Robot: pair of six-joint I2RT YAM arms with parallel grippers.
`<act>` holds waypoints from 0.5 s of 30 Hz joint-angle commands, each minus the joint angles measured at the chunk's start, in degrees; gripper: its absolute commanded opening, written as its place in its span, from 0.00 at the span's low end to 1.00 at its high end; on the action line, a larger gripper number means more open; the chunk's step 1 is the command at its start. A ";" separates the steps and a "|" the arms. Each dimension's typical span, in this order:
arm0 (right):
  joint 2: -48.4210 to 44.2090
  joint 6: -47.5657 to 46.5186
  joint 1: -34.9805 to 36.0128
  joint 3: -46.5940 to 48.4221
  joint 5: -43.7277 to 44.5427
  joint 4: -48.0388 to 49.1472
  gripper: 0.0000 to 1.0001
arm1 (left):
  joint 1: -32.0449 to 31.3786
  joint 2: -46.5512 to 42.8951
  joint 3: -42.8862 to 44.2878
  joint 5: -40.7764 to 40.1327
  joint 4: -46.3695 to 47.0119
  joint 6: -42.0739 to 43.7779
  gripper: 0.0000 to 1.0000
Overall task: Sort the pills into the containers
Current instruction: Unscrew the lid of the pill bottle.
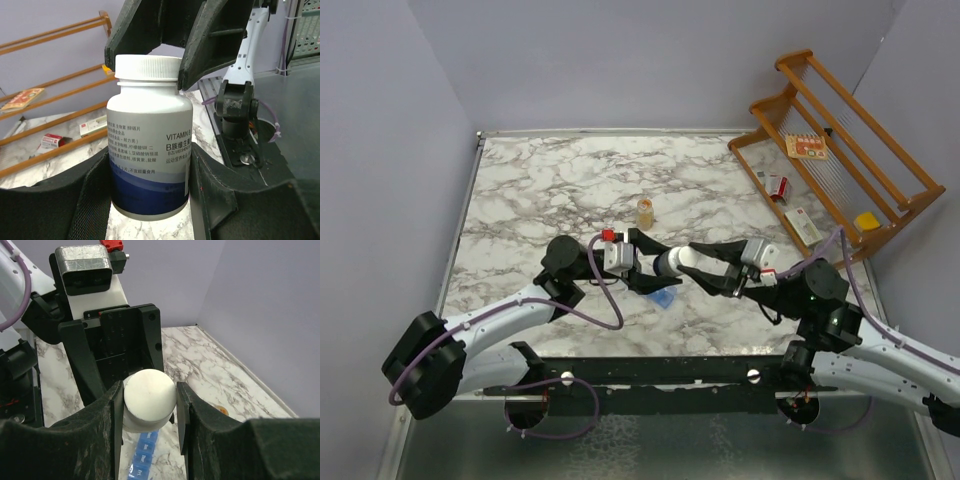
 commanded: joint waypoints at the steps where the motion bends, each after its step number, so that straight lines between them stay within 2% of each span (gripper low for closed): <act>1: 2.73 -3.78 -1.12 0.30 1.69 6.42 0.01 | -0.46 1.54 -0.02 6.85 0.09 -2.83 0.00; 8: 11.40 -4.99 -1.08 3.62 -3.25 8.35 0.01 | -0.82 3.69 -0.16 6.76 2.88 -3.59 0.00; 15: 9.63 -4.96 -1.14 3.72 -1.53 9.32 0.01 | -0.83 2.34 -2.61 3.75 4.51 -3.11 0.00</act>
